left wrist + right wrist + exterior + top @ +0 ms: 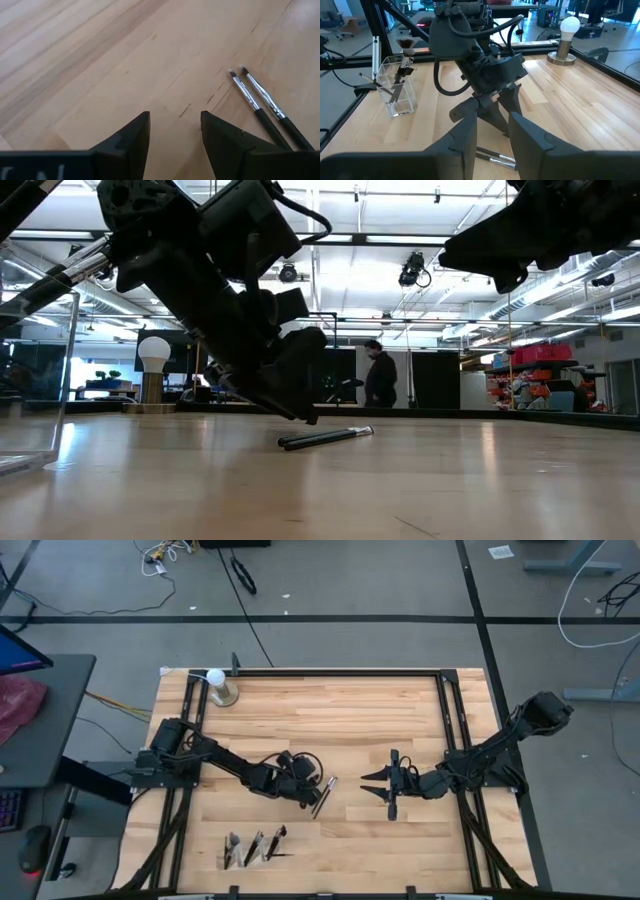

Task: Put items in baskets/containers
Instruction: Put the black eyeshadow brush into the transparent organizer

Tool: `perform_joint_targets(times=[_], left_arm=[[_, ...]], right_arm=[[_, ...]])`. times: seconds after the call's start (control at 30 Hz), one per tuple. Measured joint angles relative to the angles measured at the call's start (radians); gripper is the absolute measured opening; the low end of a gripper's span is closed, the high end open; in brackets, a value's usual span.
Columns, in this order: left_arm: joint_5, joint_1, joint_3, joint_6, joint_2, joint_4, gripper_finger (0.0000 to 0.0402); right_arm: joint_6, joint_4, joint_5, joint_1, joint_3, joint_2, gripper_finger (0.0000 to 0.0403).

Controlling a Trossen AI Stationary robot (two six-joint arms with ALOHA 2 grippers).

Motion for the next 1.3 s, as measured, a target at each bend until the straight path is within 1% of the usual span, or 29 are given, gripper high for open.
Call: perform_joint_targets(times=[0.23,0.5,0.67,0.77,0.87,1.07,1.3], left_arm=[[0.002,0.0,0.0,-0.026,0.0,0.003,0.0177],[0.005,-0.033,0.0,-0.038,0.0,0.077,0.0177],[0.078,-0.045,0.0,-0.034,0.017,0.125,0.0177],[0.091,-0.05,-0.001,-0.014,0.056,0.172,0.0177],[0.075,-0.05,0.001,-0.011,0.079,0.203,0.0177],[0.052,-0.05,0.002,0.001,0.087,0.202,0.0177],[0.053,-0.049,-0.002,0.002,0.048,0.174,0.0177]], right_arm=[[-0.004,0.0,0.0,0.0,0.0,0.0,0.0116],[-0.005,-0.001,0.0,0.0,0.0,0.0,0.0116],[-0.005,0.0,0.0,0.0,0.0,0.0,0.0116],[-0.005,0.0,0.0,0.0,0.0,0.0,0.0116],[-0.006,0.001,0.0,0.0,0.0,0.0,0.0116],[-0.006,0.002,0.0,0.0,0.0,0.001,0.0116],[-0.004,0.0,0.0,0.0,0.0,0.001,0.0116]])
